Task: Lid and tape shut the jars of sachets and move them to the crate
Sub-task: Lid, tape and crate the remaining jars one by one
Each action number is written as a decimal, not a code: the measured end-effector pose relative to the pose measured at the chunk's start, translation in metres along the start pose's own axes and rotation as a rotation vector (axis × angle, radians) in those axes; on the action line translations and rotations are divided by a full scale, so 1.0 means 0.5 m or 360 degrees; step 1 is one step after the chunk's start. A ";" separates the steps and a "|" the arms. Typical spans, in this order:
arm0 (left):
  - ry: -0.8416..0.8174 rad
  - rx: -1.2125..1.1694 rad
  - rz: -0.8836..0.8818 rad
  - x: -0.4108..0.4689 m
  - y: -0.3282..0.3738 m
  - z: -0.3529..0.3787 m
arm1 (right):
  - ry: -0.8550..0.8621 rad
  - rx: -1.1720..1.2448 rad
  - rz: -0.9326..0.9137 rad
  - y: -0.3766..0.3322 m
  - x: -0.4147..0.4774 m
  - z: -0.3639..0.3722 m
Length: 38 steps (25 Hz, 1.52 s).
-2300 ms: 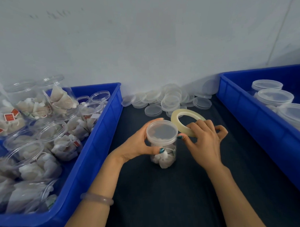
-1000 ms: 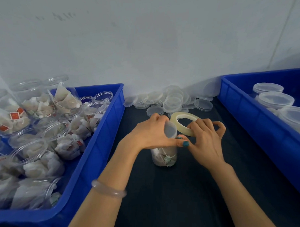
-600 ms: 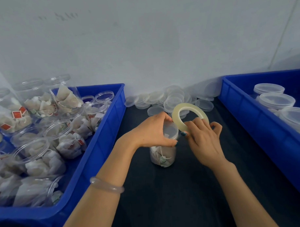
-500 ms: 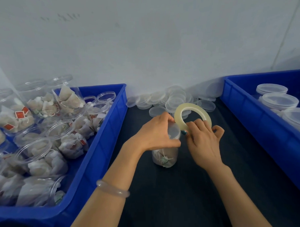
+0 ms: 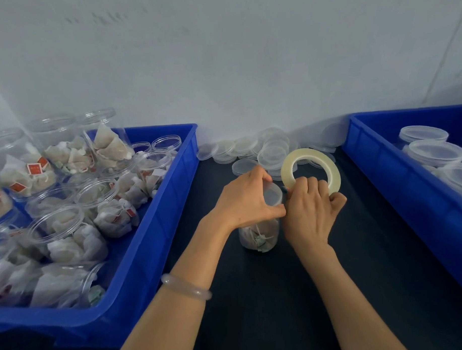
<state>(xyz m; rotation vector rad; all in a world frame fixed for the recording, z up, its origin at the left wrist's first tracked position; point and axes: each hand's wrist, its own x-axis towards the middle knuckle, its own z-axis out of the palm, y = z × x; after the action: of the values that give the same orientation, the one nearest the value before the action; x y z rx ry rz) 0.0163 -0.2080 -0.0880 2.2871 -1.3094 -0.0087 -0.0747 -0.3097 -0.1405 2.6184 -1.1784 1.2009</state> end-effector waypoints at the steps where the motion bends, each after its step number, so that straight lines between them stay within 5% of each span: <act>1: 0.0007 0.0003 -0.0025 0.002 0.004 -0.004 | -0.0005 -0.0001 -0.0006 -0.004 0.003 0.003; 7: -0.0021 -0.0080 0.0073 -0.033 0.015 0.004 | -0.0536 -0.0127 0.0327 0.079 0.095 0.026; 10: 0.0013 -0.0067 0.0021 -0.027 0.007 -0.001 | -0.0516 0.0107 -0.0047 0.097 0.074 0.027; 16: 0.0090 0.0044 -0.0011 -0.026 0.015 0.014 | -0.0923 -0.0138 -0.0410 0.101 -0.042 0.023; 19: 0.0253 -0.0567 -0.0146 -0.029 0.008 0.022 | -0.1007 0.0198 -0.0436 0.100 -0.062 0.014; 22: 0.0500 -0.1613 -0.0409 -0.047 -0.004 0.046 | -0.1132 0.1451 -0.0158 0.077 -0.063 -0.033; 24: 0.0419 -0.1913 -0.0578 -0.063 -0.013 0.066 | -0.1165 0.1669 -0.0179 0.039 -0.069 -0.058; 28: 0.0198 -0.1962 -0.0788 -0.075 -0.040 0.092 | -0.0838 0.1161 -0.0180 -0.017 -0.064 -0.064; 31: 0.0155 -0.1743 -0.0780 -0.070 -0.062 0.109 | -0.0739 0.1332 0.0005 -0.001 -0.025 -0.064; 33: 0.0136 -0.1712 -0.0771 -0.070 -0.069 0.120 | -0.0412 0.1571 0.0278 0.041 0.026 -0.078; 38: 0.0105 -0.1544 -0.0731 -0.072 -0.073 0.131 | 0.0389 0.1422 0.0603 0.198 0.199 -0.122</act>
<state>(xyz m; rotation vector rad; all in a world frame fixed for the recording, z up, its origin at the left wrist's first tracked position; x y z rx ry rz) 0.0102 -0.1910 -0.1690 1.6369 -0.5060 -0.5833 -0.1362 -0.4233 -0.0585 2.6546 -1.3389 2.5342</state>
